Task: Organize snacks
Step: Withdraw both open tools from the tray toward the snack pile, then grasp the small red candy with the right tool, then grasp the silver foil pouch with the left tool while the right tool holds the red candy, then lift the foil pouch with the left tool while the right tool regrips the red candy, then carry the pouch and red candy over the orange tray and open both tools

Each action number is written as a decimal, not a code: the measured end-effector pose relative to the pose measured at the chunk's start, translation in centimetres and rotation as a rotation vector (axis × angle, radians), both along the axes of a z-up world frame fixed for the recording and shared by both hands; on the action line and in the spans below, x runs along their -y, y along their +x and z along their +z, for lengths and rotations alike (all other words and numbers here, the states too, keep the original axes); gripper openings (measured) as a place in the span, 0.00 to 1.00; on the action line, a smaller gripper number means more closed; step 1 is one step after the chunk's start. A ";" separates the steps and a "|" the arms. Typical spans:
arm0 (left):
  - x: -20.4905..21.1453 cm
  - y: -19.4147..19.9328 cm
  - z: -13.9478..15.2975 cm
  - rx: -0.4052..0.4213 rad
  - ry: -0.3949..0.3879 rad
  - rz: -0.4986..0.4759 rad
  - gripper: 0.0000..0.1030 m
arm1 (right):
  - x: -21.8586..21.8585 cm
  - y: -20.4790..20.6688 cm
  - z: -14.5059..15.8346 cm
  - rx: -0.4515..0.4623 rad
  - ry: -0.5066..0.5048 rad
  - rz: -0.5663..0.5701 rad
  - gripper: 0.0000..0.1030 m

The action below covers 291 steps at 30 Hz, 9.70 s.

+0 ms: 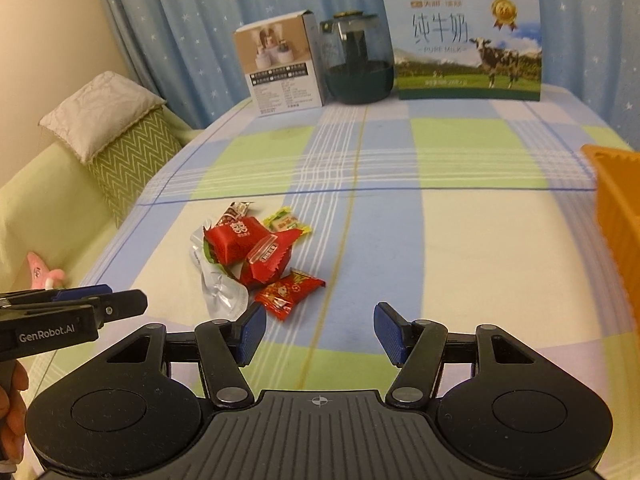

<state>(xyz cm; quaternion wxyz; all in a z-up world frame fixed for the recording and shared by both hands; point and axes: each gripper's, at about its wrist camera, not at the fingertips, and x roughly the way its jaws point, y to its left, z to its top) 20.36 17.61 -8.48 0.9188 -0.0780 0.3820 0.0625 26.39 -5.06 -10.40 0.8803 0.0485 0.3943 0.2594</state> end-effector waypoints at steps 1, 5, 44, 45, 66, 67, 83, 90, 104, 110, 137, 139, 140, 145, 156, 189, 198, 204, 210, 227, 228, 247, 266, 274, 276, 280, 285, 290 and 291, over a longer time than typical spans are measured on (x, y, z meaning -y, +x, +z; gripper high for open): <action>-0.1 0.2 0.0 0.000 -0.001 0.001 0.45 | -0.3 0.2 -0.2 -0.001 0.005 0.001 0.59; -0.3 0.9 -0.2 -0.005 -0.012 0.000 0.47 | -1.5 1.0 -0.8 -0.004 0.015 0.000 0.59; 0.9 3.4 -2.0 -0.048 -0.083 -0.012 0.54 | -0.3 1.9 -2.9 0.154 -0.144 0.106 0.58; 0.9 3.4 -2.1 -0.050 -0.082 -0.012 0.54 | -0.6 1.9 -3.1 0.178 -0.160 0.129 0.58; 1.8 4.0 -2.5 -0.034 -0.117 -0.022 0.55 | -0.1 2.7 -3.7 0.187 -0.160 0.204 0.15; 1.8 4.1 -2.5 -0.028 -0.127 -0.020 0.55 | 0.0 2.7 -3.6 0.185 -0.157 0.200 0.14; 2.0 6.0 -2.7 0.025 -0.204 0.036 0.56 | 1.3 1.5 -3.4 0.195 -0.171 0.169 0.14; 2.2 6.1 -3.5 -0.017 -0.148 0.026 0.49 | 1.7 1.1 -3.6 0.186 -0.168 0.161 0.14; 3.1 3.3 -3.3 -0.057 -0.131 -0.020 0.32 | 2.2 -1.1 -2.9 0.170 -0.153 0.152 0.14; 5.4 -0.1 -2.9 -0.079 -0.103 -0.085 0.32 | 3.5 -3.6 -2.5 0.141 -0.154 0.135 0.14; 7.7 0.4 -3.5 -0.084 0.026 -0.149 0.33 | 5.5 -6.0 -3.0 0.106 -0.134 0.064 0.14; 7.8 0.3 -3.7 -0.092 0.030 -0.152 0.28 | 5.6 -5.9 -3.0 0.103 -0.130 0.060 0.14; 8.0 0.2 -3.7 -0.091 0.037 -0.156 0.27 | 5.6 -5.9 -3.0 0.103 -0.130 0.058 0.14; 8.5 -0.2 -3.3 -0.073 0.030 -0.164 0.27 | 5.7 -6.0 -2.7 0.111 -0.129 0.048 0.14; 9.2 -1.4 -2.8 -0.060 0.006 -0.181 0.27 | 5.8 -6.3 -2.6 0.109 -0.154 0.049 0.13; 9.1 -1.0 -2.7 -0.034 -0.025 -0.170 0.26 | 4.7 -5.0 -2.9 0.199 -0.168 -0.033 0.22; 10.1 -1.9 -1.6 -0.027 -0.020 -0.178 0.26 | 6.9 -6.2 -0.9 0.197 -0.144 -0.078 0.22; 11.9 -3.2 -0.8 -0.027 -0.025 -0.177 0.26 | 8.8 -7.6 0.6 0.180 -0.119 -0.113 0.22; 14.5 -4.6 0.4 -0.020 -0.041 -0.183 0.26 | 11.1 -9.2 2.2 0.176 -0.101 -0.152 0.22; 22.9 -4.6 5.0 0.045 -0.067 -0.298 0.26 | 18.9 -11.9 7.0 0.197 -0.044 -0.302 0.22; 23.3 -4.6 5.2 0.048 -0.070 -0.306 0.27 | 19.4 -11.9 7.3 0.197 -0.039 -0.314 0.22; 32.7 0.9 7.6 0.080 -0.144 -0.458 0.26 | 29.8 -7.8 10.9 0.229 -0.045 -0.425 0.22; 36.4 5.7 5.0 0.034 -0.158 -0.488 0.27 | 32.3 -3.4 7.5 0.158 -0.075 -0.421 0.22; 35.3 5.6 4.5 0.036 -0.161 -0.449 0.30 | 32.6 -3.2 7.3 0.148 -0.078 -0.423 0.22; 34.8 5.3 4.5 0.035 -0.165 -0.435 0.30 | 32.5 -3.2 7.3 0.147 -0.076 -0.424 0.22; 33.8 5.0 4.5 0.032 -0.164 -0.420 0.31 | 32.2 -3.3 7.4 0.149 -0.073 -0.418 0.22; 33.4 4.7 4.6 0.032 -0.162 -0.412 0.31 | 31.7 -3.2 7.5 0.149 -0.068 -0.405 0.22; 33.1 4.6 4.7 0.038 -0.160 -0.412 0.31 | 31.4 -3.1 7.5 0.143 -0.061 -0.401 0.22; 33.1 4.6 4.7 0.039 -0.161 -0.410 0.31 | 31.4 -3.1 7.5 0.142 -0.058 -0.401 0.22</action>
